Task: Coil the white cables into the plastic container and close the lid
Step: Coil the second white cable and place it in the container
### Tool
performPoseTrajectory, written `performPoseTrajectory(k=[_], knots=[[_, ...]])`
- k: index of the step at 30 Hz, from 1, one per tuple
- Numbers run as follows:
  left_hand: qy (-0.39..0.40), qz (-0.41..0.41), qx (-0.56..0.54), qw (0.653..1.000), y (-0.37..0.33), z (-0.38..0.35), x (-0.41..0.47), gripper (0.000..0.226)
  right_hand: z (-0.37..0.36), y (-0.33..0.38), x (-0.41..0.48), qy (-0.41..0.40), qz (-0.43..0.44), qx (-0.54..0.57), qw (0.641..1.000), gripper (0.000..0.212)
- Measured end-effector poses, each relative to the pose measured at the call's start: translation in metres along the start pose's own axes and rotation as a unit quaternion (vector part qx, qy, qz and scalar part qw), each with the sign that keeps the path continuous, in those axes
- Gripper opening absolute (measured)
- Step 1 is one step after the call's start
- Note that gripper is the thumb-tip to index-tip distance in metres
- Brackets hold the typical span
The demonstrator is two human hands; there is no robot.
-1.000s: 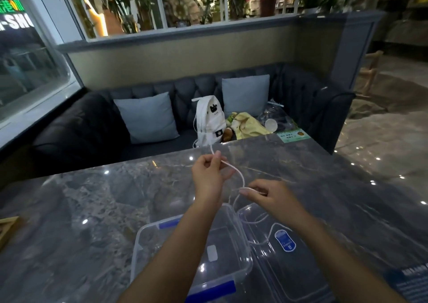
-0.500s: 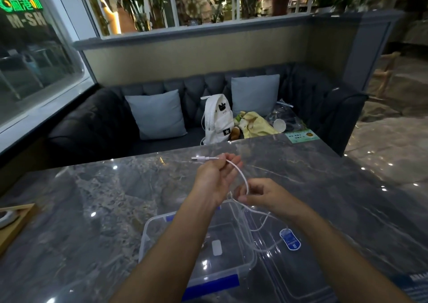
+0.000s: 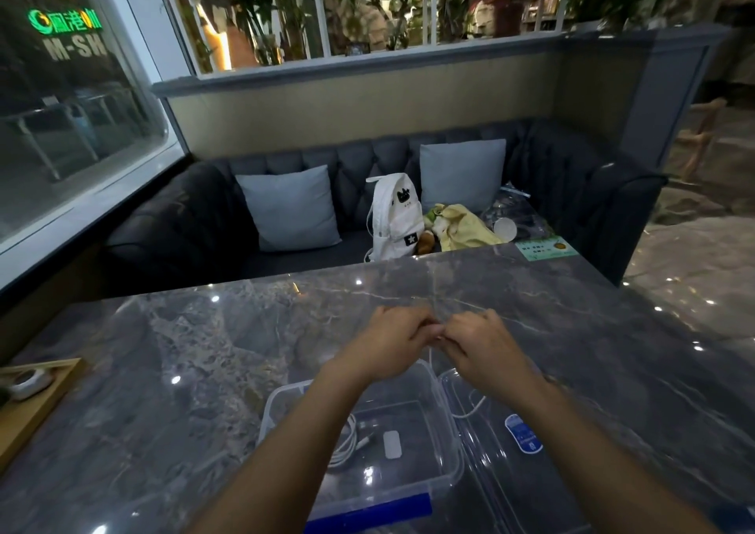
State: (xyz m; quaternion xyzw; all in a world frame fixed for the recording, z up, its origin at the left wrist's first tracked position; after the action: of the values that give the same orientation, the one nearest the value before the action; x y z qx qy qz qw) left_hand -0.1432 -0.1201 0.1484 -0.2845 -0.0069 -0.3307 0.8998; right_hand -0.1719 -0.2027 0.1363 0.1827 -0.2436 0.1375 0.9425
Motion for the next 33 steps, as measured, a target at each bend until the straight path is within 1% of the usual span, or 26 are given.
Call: performPoseTrajectory(k=[2, 4, 5, 6, 8, 10, 11, 12, 14, 16, 19, 20, 21, 22, 23, 24, 25, 26, 27, 28, 29, 30, 31, 32, 33], knots=[[0.006, 0.005, 0.002, 1.0, 0.004, 0.001, -0.001, 0.025, -0.002, -0.003, -0.003, -0.005, 0.0, -0.015, 1.0, 0.017], [-0.002, -0.001, -0.01, 1.0, 0.004, 0.004, -0.001, 0.028, -0.011, -0.011, -0.005, 0.031, -0.02, -0.026, 0.999, 0.016], [-0.013, 0.002, -0.016, 1.0, 0.005, 0.008, 0.0, 0.028, -0.017, -0.019, -0.007, 0.057, -0.044, -0.032, 0.997, 0.016], [-0.034, 0.014, -0.024, 0.999, 0.006, 0.014, 0.0, 0.029, -0.023, -0.029, -0.01, 0.08, -0.08, -0.032, 0.993, 0.016], [-0.104, 0.063, -0.052, 0.991, 0.018, 0.033, 0.001, 0.03, -0.032, -0.055, -0.02, 0.125, -0.169, -0.008, 0.978, 0.018], [-0.185, 0.1, -0.102, 0.972, 0.032, 0.055, -0.002, 0.033, -0.041, -0.074, -0.035, 0.156, -0.256, 0.08, 0.951, 0.029], [-0.214, 0.102, -0.114, 0.965, 0.037, 0.063, -0.004, 0.033, -0.046, -0.08, -0.042, 0.163, -0.289, 0.126, 0.935, 0.034], [-0.229, 0.1, -0.118, 0.961, 0.038, 0.068, -0.005, 0.033, -0.05, -0.085, -0.047, 0.165, -0.313, 0.138, 0.925, 0.039], [-0.23, 0.095, -0.132, 0.959, 0.038, 0.066, -0.007, 0.032, -0.048, -0.096, -0.049, 0.139, -0.327, 0.043, 0.934, 0.047], [-0.228, 0.088, -0.171, 0.955, 0.038, 0.059, -0.008, 0.03, -0.037, -0.101, -0.046, 0.068, -0.342, -0.022, 0.937, 0.051], [-0.254, 0.083, -0.209, 0.941, 0.043, 0.058, -0.012, 0.028, -0.01, -0.104, -0.048, -0.062, -0.378, -0.062, 0.922, 0.06], [-0.267, 0.088, -0.228, 0.932, 0.048, 0.06, -0.013, 0.028, -0.003, -0.11, -0.051, -0.098, -0.397, -0.071, 0.91, 0.064], [-0.28, 0.095, -0.258, 0.92, 0.054, 0.063, -0.015, 0.029, 0.0, -0.119, -0.057, -0.116, -0.428, -0.057, 0.894, 0.067], [-0.293, 0.104, -0.3, 0.902, 0.06, 0.066, -0.017, 0.031, -0.003, -0.13, -0.064, -0.116, -0.471, 0.015, 0.874, 0.065], [-0.306, 0.116, -0.349, 0.878, 0.067, 0.068, -0.018, 0.033, -0.011, -0.134, -0.068, -0.106, -0.5, 0.127, 0.85, 0.053], [-0.319, 0.132, -0.399, 0.849, 0.074, 0.069, -0.02, 0.034, -0.023, -0.134, -0.07, -0.078, -0.508, 0.238, 0.825, 0.031], [-0.331, 0.149, -0.449, 0.816, 0.082, 0.068, -0.022, 0.035, -0.03, -0.131, -0.068, -0.051, -0.488, 0.297, 0.819, 0.011], [-0.34, 0.168, -0.505, 0.776, 0.089, 0.066, -0.024, 0.035, -0.03, -0.128, -0.066, -0.045, -0.446, 0.291, 0.845, 0.016], [-0.344, 0.19, -0.566, 0.725, 0.097, 0.063, -0.025, 0.036, -0.031, -0.127, -0.064, -0.054, -0.408, 0.276, 0.869, 0.024], [-0.34, 0.217, -0.631, 0.663, 0.104, 0.058, -0.026, 0.037, -0.028, -0.125, -0.063, -0.075, -0.381, 0.243, 0.889, 0.024], [-0.329, 0.248, -0.691, 0.594, 0.111, 0.051, -0.027, 0.039, -0.025, -0.124, -0.064, -0.098, -0.368, 0.216, 0.899, 0.019], [-0.315, 0.277, -0.739, 0.528, 0.117, 0.044, -0.028, 0.04, -0.022, -0.123, -0.065, -0.114, -0.364, 0.201, 0.902, 0.014], [-0.3, 0.3, -0.771, 0.474, 0.121, 0.037, -0.031, 0.04, -0.022, -0.124, -0.066, -0.124, -0.363, 0.207, 0.9, 0.014], [-0.279, 0.319, -0.789, 0.444, 0.123, 0.032, -0.033, 0.039, -0.025, -0.127, -0.067, -0.111, -0.372, 0.222, 0.894, 0.015], [-0.249, 0.332, -0.796, 0.441, 0.122, 0.026, -0.036, 0.039, -0.031, -0.13, -0.067, -0.071, -0.381, 0.223, 0.895, 0.016]])
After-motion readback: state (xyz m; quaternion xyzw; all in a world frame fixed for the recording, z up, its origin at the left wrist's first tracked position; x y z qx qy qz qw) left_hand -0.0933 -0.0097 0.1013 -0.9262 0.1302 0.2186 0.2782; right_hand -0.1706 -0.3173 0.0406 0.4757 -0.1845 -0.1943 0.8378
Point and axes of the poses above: each hand's wrist, its own x-axis towards the middle knuckle, its own z-axis out of the back of the hand, y = z × x, the point moved 8 cm from there along x, towards the middle knuckle, and after that the axes turned 6 degrees about -y, right-handed, at the moved point
